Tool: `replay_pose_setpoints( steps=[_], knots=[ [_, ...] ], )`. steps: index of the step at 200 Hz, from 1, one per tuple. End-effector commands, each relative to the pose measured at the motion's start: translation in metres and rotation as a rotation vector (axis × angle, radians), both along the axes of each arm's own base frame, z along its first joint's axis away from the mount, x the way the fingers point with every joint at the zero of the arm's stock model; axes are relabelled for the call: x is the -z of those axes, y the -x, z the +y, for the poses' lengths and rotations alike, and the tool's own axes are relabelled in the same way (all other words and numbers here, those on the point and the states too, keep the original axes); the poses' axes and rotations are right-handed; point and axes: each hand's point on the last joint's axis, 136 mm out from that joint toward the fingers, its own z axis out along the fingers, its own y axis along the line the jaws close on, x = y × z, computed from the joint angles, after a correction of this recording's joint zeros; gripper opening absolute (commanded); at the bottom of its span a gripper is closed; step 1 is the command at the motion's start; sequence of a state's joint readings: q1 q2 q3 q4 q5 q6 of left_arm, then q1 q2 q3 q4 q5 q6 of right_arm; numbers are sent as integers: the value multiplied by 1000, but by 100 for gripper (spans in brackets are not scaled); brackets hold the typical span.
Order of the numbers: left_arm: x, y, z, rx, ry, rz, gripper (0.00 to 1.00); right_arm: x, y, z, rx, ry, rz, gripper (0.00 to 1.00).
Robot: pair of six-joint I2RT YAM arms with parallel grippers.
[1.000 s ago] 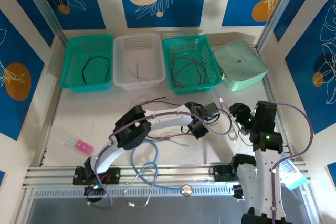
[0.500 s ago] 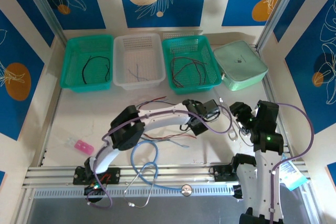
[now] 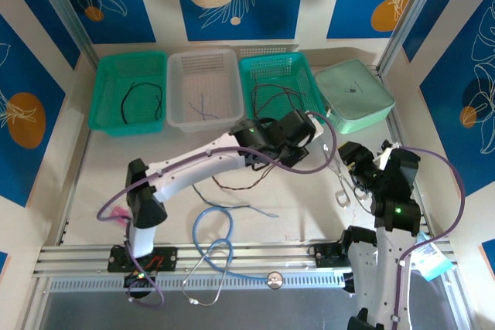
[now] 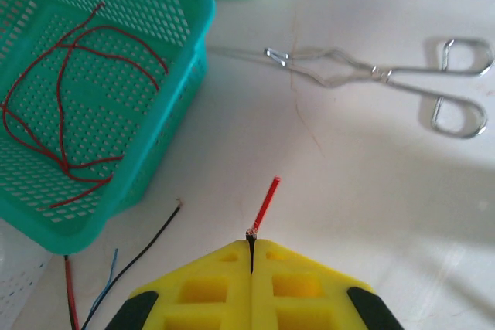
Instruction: Untangle the cables
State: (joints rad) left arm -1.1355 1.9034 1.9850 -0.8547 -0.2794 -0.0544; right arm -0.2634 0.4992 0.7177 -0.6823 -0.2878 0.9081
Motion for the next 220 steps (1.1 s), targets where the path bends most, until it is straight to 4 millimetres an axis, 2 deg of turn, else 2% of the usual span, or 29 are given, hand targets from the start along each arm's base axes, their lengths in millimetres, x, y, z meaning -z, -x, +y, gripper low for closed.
replay_pose_setpoints(
  steps=[1, 22, 75, 98, 141, 165, 186, 220],
  knots=[
    [-29, -2, 15, -27, 112, 95, 0, -36, 3, 21, -111, -66, -114, 64],
    [-38, -4, 22, -47, 206, 187, 0, -43, 3, 37, -190, -144, -148, 65],
    [-59, -7, 35, -63, 315, 207, 0, -30, 7, 75, -364, -99, -183, 63],
    [-64, -7, 43, -72, 327, 209, 0, -26, -1, 95, -403, -40, -222, 63],
    [-69, -5, 57, -92, 346, 204, 0, -14, -21, 146, -529, 34, -238, 61],
    [-71, -4, 65, -107, 350, 202, 0, -18, -37, 170, -584, 40, -269, 59],
    [-76, -2, 70, -111, 363, 201, 0, -26, -47, 184, -621, 37, -305, 59],
    [-82, -2, 77, -121, 389, 204, 0, -40, -50, 200, -700, 4, -360, 57]
  ],
)
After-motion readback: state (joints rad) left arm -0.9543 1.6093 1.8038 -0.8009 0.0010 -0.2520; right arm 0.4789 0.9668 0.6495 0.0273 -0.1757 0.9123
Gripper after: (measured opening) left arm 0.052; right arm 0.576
